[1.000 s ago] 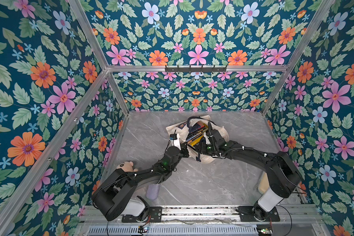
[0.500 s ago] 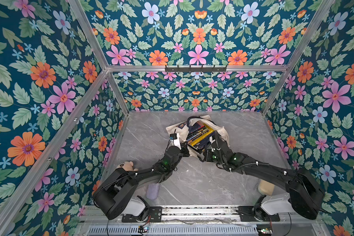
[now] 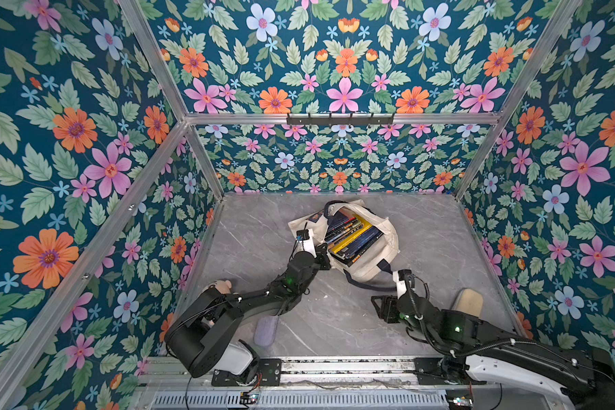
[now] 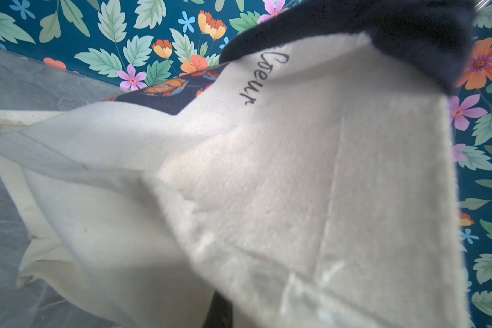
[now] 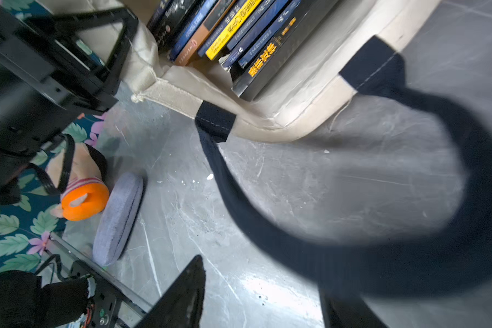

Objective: Take out the books from the canvas bag
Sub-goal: Adjust the canvas bag at the center of the board.

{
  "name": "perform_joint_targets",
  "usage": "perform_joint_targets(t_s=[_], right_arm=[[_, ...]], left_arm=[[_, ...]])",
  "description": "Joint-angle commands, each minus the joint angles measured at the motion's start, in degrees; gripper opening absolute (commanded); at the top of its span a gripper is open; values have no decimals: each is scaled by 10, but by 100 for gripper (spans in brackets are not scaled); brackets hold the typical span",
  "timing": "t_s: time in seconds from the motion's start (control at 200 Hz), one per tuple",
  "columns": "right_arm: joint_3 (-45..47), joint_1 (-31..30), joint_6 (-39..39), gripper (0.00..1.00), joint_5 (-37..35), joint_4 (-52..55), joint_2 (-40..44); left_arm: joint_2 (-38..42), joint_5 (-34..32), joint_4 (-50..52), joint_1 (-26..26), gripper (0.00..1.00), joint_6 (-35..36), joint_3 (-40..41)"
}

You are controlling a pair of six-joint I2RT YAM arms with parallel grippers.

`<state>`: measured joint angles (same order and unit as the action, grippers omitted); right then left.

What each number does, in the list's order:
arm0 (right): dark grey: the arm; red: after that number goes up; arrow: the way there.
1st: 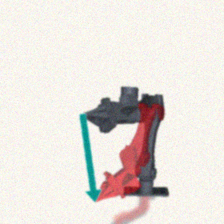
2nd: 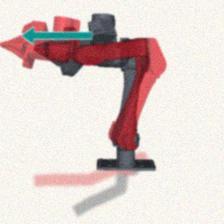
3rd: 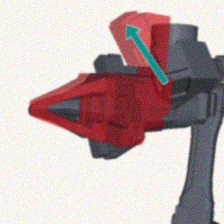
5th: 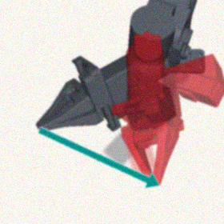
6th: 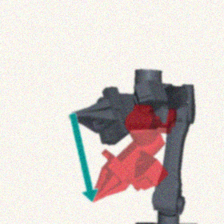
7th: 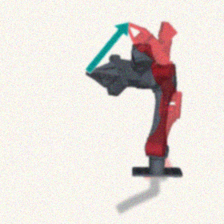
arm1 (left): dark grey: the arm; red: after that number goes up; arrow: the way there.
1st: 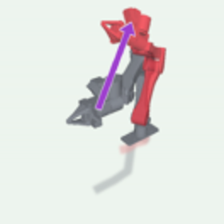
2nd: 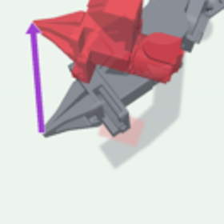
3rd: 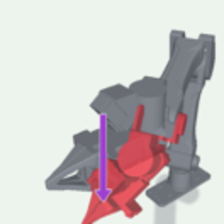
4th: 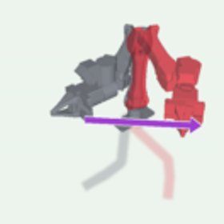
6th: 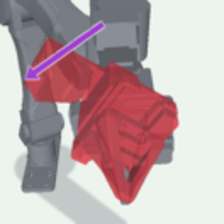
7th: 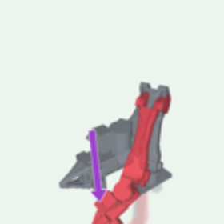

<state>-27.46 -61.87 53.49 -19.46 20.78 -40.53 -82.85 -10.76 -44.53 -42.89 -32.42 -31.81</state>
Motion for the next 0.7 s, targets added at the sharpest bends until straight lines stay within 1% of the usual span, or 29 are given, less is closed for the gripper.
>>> perform_joint_targets(t_s=[0.0, 0.08, 0.165, 0.26, 0.36, 0.465, 0.605, 0.695], right_arm=[[-8, -2, 35, 62, -39, 118, 68], [-9, -2, 25, 62, -52, 129, 107], [-20, -2, 16, 62, -67, 129, 107], [-59, -2, 8, 60, -77, 139, 60], [-111, -2, 16, 57, -80, 177, 0], [-122, -1, -10, 53, -81, 116, -43], [-185, 3, -38, 51, -90, 80, -135], [-211, 29, -43, 49, -63, 65, -187]], left_arm=[[0, 8, -33, 2, 0, 48, 1], [1, 10, -37, 3, 0, 77, 3], [3, 11, -47, 4, 0, 109, 9], [10, 10, -60, 4, 0, 154, 23], [25, -12, -94, 4, 0, 187, 55], [27, -13, -141, 4, 0, 229, 86], [26, -16, -158, 4, 0, 237, 100], [36, -18, -156, 4, 0, 236, 109]])
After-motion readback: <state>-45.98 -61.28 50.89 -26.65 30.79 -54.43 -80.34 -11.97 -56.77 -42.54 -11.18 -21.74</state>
